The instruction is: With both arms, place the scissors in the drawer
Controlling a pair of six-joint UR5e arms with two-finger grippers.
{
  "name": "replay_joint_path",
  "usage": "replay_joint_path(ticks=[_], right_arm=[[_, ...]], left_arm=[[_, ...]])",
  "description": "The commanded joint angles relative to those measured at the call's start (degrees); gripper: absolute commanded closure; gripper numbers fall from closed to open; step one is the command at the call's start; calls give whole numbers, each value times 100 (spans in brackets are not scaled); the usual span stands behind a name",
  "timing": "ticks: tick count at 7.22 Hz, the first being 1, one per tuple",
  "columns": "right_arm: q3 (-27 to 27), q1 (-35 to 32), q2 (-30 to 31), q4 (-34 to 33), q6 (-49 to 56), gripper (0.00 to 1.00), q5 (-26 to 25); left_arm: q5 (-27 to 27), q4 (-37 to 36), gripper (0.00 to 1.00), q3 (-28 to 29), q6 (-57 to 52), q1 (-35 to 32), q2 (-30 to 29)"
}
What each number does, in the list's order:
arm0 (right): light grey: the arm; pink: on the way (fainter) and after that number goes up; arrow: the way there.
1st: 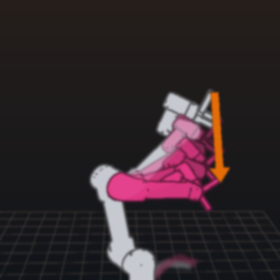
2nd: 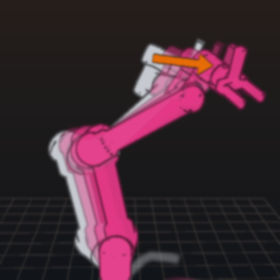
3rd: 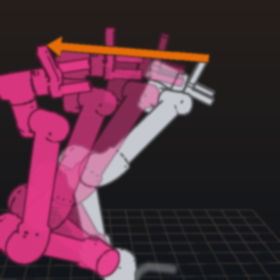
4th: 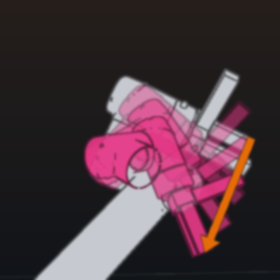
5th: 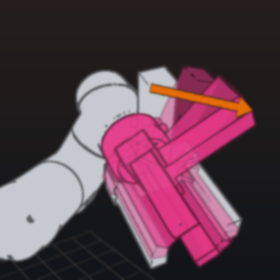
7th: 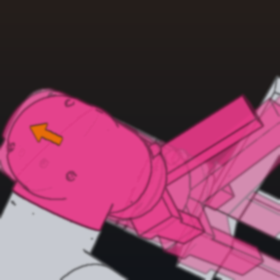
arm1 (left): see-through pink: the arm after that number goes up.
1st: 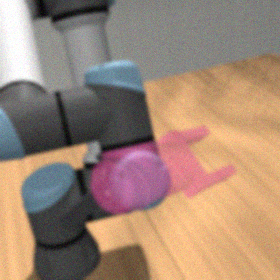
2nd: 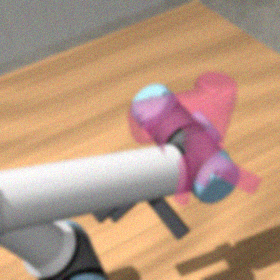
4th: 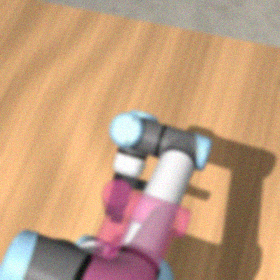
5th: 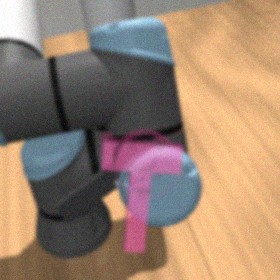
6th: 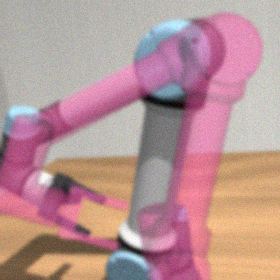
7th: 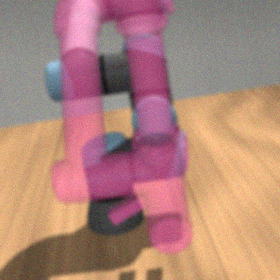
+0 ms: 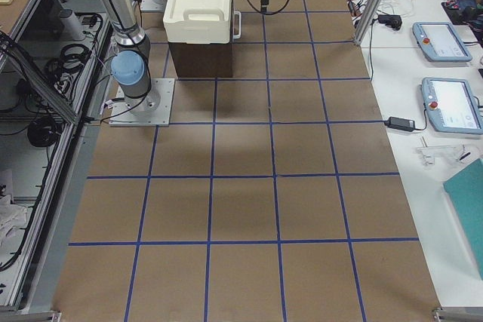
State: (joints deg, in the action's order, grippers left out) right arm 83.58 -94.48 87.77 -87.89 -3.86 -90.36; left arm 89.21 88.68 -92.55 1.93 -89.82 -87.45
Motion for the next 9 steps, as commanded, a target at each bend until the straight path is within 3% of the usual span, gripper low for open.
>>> replay_joint_path(ticks=[1,3,5,6,7,9], right_arm=[[0,0,-5,0,0,0,1],[0,0,-31,0,-9,0,1],[0,0,-58,-35,0,0,1],[0,0,-127,-9,0,0,10],[-9,-44,-250,-9,43,0,297],[-9,-79,-575,-351,1128,0,1314]], left_arm=[[9,0,0,-44,-9,0,26],[26,-26,0,-44,-296,78,9],[18,-44,1,-148,-1951,602,-113],[17,-435,1,-306,-2752,1059,-306],[35,-639,1,-351,-4013,1411,-577],[113,-1104,0,-334,-5346,2158,-1052]])
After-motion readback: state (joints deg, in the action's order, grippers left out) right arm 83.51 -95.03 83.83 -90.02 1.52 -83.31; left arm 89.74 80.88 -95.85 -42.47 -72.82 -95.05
